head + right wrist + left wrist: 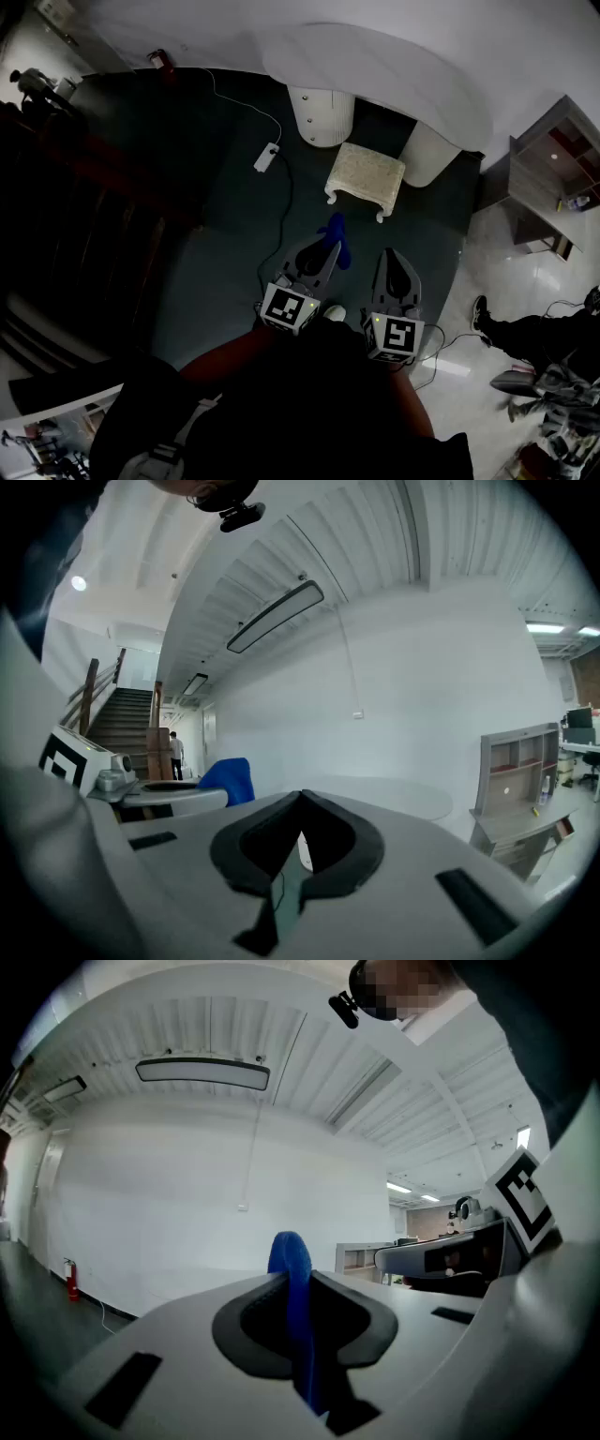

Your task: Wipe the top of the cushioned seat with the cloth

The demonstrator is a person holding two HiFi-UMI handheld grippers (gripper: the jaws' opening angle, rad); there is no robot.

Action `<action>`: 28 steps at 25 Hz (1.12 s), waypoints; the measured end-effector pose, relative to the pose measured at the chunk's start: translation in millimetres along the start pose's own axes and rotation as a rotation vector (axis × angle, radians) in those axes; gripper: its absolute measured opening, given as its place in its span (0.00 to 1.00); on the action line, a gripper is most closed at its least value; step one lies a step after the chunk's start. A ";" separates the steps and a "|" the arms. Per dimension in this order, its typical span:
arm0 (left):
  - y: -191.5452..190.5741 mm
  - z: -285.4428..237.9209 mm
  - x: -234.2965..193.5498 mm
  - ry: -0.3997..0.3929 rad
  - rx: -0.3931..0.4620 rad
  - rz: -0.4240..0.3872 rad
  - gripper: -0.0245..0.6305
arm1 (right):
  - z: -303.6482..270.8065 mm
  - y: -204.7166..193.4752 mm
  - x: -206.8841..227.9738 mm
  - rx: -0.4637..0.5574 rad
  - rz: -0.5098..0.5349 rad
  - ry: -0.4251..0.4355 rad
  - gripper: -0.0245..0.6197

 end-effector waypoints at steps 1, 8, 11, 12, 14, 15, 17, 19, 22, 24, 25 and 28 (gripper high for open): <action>-0.4 -1.8 1.0 0.011 0.001 0.006 0.12 | 0.3 -1.6 4.0 -0.001 -0.003 0.000 0.09; -8.2 -14.0 -13.0 0.057 -0.019 0.016 0.12 | -2.8 -9.0 28.7 0.057 -0.085 0.013 0.10; -18.0 -25.2 -27.2 0.047 -0.051 0.016 0.12 | -17.1 -10.1 37.0 0.075 -0.112 -0.004 0.10; -19.7 -31.1 -32.5 0.046 -0.054 0.023 0.12 | -23.6 -11.4 38.9 0.066 -0.109 -0.012 0.10; -20.7 -45.0 -42.7 0.036 -0.045 0.024 0.12 | -36.9 -13.5 40.1 0.049 -0.095 -0.021 0.10; -21.7 -52.5 -48.3 0.028 -0.043 0.021 0.12 | -44.1 -14.1 39.8 0.046 -0.091 -0.019 0.10; -26.1 -68.7 -62.3 0.017 -0.049 0.029 0.12 | -60.8 -14.2 39.5 0.037 -0.066 -0.007 0.10; -33.0 -87.7 -80.1 0.016 -0.064 0.055 0.12 | -83.4 -13.2 40.5 0.025 -0.042 -0.003 0.10; -44.1 -114.5 -110.9 0.010 -0.091 0.081 0.12 | -122.2 -16.5 44.2 -0.004 -0.043 -0.030 0.10; -49.9 -130.4 -134.5 0.003 -0.103 0.095 0.12 | -149.4 -22.1 48.1 -0.032 -0.047 -0.033 0.10; -52.1 -139.3 -147.1 0.000 -0.109 0.102 0.12 | -164.9 -23.6 50.4 -0.048 -0.046 -0.030 0.10; -53.9 -162.4 -186.8 -0.001 -0.130 0.127 0.12 | -211.8 -22.8 54.0 -0.101 -0.041 -0.038 0.10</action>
Point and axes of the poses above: the fingertips, and each gripper's own axes: z backward along the fingers, x to its right, y out of its top, the point moved 5 cm from there along z, backward along the fingers, and after that the axes turned 6 degrees about x, right-handed, at the moved point
